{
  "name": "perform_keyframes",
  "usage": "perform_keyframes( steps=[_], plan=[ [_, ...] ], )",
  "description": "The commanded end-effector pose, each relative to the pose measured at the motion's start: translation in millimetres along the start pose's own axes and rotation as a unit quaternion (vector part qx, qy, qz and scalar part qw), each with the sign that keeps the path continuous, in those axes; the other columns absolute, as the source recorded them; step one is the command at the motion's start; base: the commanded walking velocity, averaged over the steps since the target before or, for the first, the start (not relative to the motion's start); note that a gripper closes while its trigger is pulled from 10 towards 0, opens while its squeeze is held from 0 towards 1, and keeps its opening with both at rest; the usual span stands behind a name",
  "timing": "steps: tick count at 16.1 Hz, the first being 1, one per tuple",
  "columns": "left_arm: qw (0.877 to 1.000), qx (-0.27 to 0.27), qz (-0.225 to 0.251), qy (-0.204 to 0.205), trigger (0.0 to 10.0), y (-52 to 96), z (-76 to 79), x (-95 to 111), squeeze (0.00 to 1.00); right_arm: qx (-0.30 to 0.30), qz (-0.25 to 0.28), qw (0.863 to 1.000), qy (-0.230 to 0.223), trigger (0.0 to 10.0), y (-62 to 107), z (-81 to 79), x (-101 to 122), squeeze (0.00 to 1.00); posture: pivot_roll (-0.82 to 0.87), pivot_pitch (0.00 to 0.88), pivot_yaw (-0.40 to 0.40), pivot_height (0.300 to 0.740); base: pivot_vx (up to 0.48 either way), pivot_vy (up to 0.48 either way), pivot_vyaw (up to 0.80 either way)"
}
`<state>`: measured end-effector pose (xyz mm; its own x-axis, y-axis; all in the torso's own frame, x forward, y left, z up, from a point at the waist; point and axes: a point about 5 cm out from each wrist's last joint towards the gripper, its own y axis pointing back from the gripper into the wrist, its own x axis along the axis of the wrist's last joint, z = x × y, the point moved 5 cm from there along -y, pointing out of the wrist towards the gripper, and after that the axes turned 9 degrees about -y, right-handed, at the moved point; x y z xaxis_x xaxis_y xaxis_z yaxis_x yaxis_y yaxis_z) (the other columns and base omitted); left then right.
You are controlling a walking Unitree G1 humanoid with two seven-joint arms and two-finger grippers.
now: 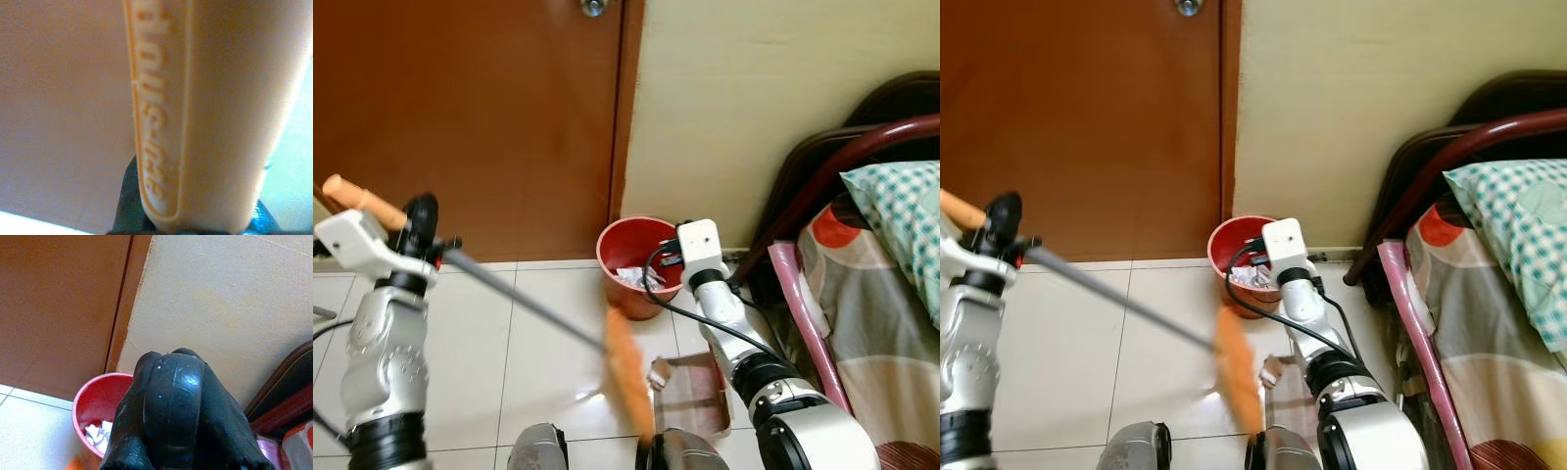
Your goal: Sweep floor
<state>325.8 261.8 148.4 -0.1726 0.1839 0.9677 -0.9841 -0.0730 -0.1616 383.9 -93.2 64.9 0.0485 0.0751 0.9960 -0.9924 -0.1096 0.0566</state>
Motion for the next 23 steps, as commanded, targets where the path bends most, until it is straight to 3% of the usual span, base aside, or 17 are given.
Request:
perform_keyframes(
  steps=[1,4,7,9,12,16,18,23],
  plan=[
    [1.0,-0.018,0.006,0.006,10.0,0.1,6.2,2,0.0,-0.005,0.0,1.0,-0.017,10.0,0.1,2.3,-1,0.0,0.14,0.024,-0.072,0.74,0.0,0.0,0.0],
    [0.999,-0.031,-0.026,-0.025,10.0,7.4,6.5,-24,0.0,0.002,0.011,1.0,-0.027,10.0,-3.1,5.2,6,0.0,0.13,0.003,-0.074,0.74,0.0,0.0,0.0],
    [0.991,-0.092,-0.033,-0.093,10.0,12.3,32.4,-38,0.0,0.028,0.014,0.999,-0.027,10.0,-3.9,-3.6,9,0.0,0.13,0.0,-0.075,0.74,0.0,0.0,0.0],
    [0.985,-0.112,-0.025,-0.132,10.0,13.6,37.7,-37,0.0,0.038,0.031,0.999,-0.006,10.0,-5.4,-7.4,16,0.0,0.14,0.002,-0.072,0.74,0.0,0.0,0.0],
    [0.969,-0.098,0.006,-0.227,10.0,11.7,26.7,-25,0.0,0.045,0.05,0.998,0.018,10.0,-8.2,-11.3,25,0.0,0.15,0.018,-0.066,0.74,0.0,0.0,0.0],
    [0.964,-0.077,0.012,-0.255,10.0,11.7,20.7,-26,0.0,0.055,0.119,0.989,0.065,10.0,-12.8,-15.4,56,0.0,0.14,0.042,-0.056,0.74,0.0,0.0,0.0],
    [0.963,-0.079,0.009,-0.259,10.0,14.3,21.8,-30,0.0,0.055,0.131,0.987,0.074,10.0,-13.0,-14.6,60,0.0,0.14,0.05,-0.053,0.74,0.0,0.0,0.0],
    [0.961,-0.078,0.005,-0.267,10.0,18.4,20.6,-35,0.0,0.059,0.1,0.991,0.068,10.0,-3.5,-19.3,36,0.0,0.15,0.075,-0.05,0.74,0.0,0.0,0.0]
  ],
)
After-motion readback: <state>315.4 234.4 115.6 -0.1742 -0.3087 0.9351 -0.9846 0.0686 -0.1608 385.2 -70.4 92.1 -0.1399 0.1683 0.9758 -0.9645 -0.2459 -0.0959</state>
